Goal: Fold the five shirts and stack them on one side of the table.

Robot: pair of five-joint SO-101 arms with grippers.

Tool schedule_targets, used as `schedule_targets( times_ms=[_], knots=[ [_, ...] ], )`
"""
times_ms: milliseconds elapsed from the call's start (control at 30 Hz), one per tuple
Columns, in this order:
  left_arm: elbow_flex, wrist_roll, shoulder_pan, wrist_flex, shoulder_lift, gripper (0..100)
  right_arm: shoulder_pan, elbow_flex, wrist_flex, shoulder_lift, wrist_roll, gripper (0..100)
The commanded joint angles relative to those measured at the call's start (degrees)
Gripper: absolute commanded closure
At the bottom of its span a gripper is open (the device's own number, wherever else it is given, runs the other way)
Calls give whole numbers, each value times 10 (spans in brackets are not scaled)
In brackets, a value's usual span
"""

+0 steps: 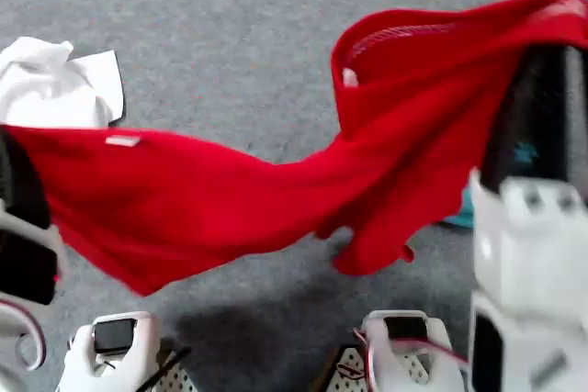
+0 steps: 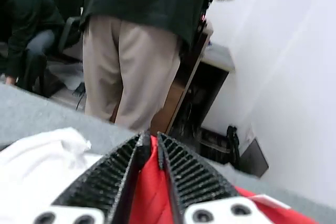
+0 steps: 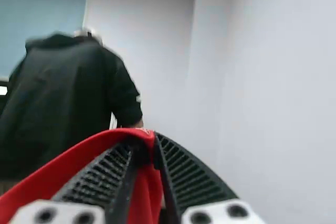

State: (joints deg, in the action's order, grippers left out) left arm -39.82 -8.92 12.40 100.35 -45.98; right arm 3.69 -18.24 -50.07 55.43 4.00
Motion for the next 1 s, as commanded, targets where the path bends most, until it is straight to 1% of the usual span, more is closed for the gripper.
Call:
schedule_targets(
  times_ms=[0,100,200,400,500,700,900,967],
  knots=[
    [47,4,-4,4,-37,981,52,-45,23,-3,-13,995],
    [52,3,-4,4,-57,981,110,-56,19,1,-25,995],
    [56,3,-4,-11,-59,981,132,-58,-15,2,-24,995],
    [51,3,-3,-36,-60,981,145,-55,-105,23,79,995],
    [52,5,-3,-36,-63,981,144,-54,-135,33,102,995],
    [67,4,-4,-11,-58,981,144,-51,-200,29,99,995],
    [190,5,-4,-16,-59,981,143,42,-198,33,59,995],
    [241,7,-4,-41,-63,981,142,86,-197,33,46,995]
  ],
)
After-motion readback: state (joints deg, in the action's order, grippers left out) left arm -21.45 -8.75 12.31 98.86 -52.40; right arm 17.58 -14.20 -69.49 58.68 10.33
